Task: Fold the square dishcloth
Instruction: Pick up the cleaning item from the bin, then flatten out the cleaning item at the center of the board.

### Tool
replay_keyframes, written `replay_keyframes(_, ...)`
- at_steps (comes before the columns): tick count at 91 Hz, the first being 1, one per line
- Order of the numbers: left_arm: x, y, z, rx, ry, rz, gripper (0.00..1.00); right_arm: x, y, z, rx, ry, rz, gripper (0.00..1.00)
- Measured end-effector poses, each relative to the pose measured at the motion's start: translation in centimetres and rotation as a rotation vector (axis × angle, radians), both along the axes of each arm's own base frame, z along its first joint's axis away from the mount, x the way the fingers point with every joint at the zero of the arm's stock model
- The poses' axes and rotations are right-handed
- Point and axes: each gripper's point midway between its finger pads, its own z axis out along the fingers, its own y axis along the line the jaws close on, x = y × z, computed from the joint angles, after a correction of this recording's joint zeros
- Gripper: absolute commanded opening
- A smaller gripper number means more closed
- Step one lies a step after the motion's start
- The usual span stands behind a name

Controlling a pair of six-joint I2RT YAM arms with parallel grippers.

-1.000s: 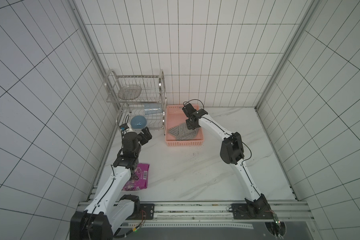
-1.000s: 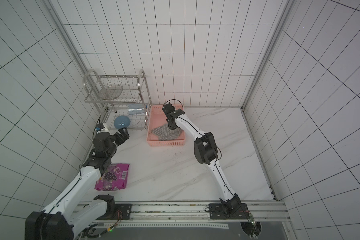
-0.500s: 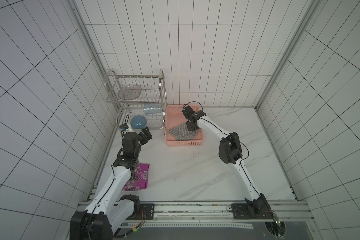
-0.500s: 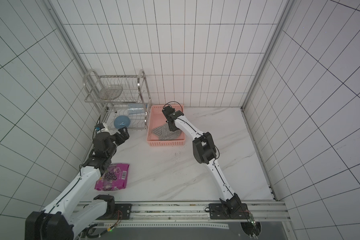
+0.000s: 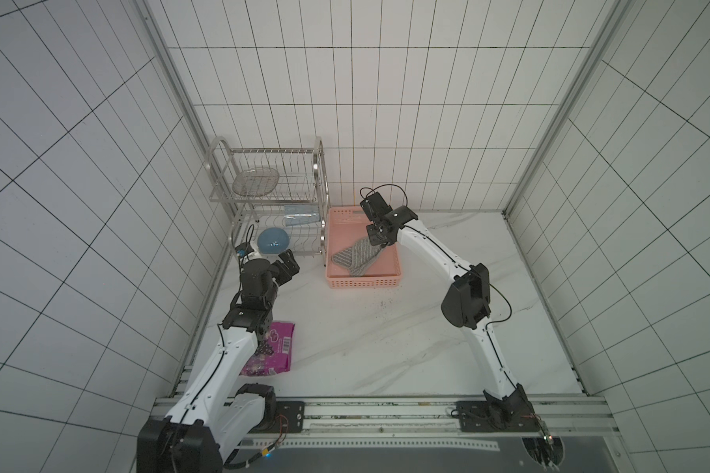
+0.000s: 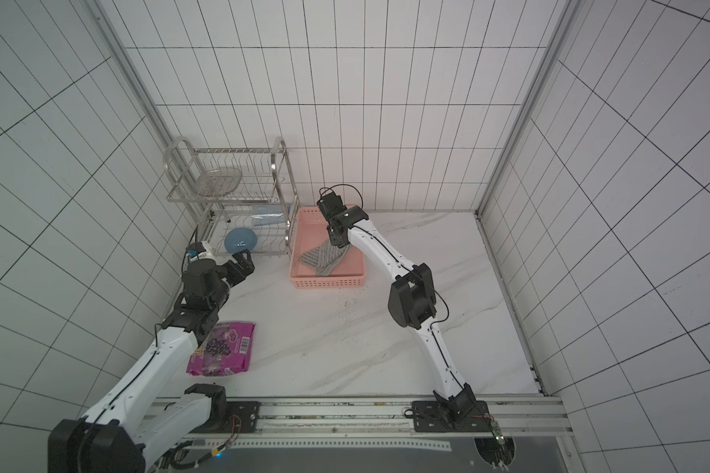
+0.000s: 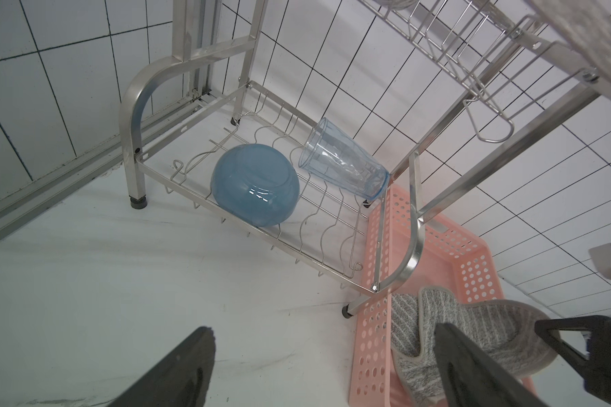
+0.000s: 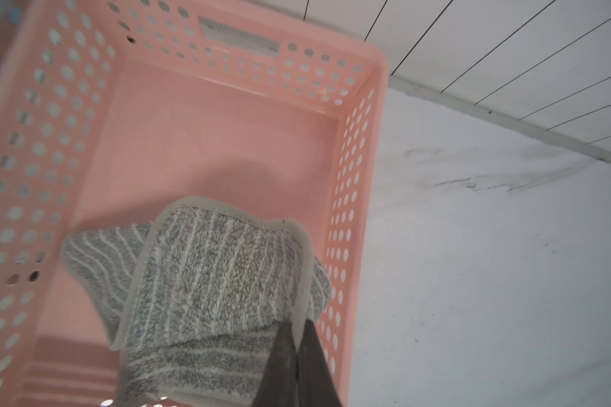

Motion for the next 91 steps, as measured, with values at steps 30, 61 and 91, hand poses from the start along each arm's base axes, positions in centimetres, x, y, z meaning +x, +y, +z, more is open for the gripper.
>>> replay_keyframes(30,0.7,-1.8,7.1,-0.035,-0.119,-0.097,0.99,-2.5,-1.8,14.8,0.132,-0.226,0.062,0.0)
replay_keyframes(61,2.6,-7.1,11.3,-0.129,-0.111,-0.384,0.98,-6.9,-3.9,20.0,0.175,-0.24,0.136,0.0)
replay_keyframes(91,1.3,-13.2,10.6,-0.245,-0.044,-0.706,0.98,-13.3,-5.8,20.8,0.19,-0.131,0.239,0.0)
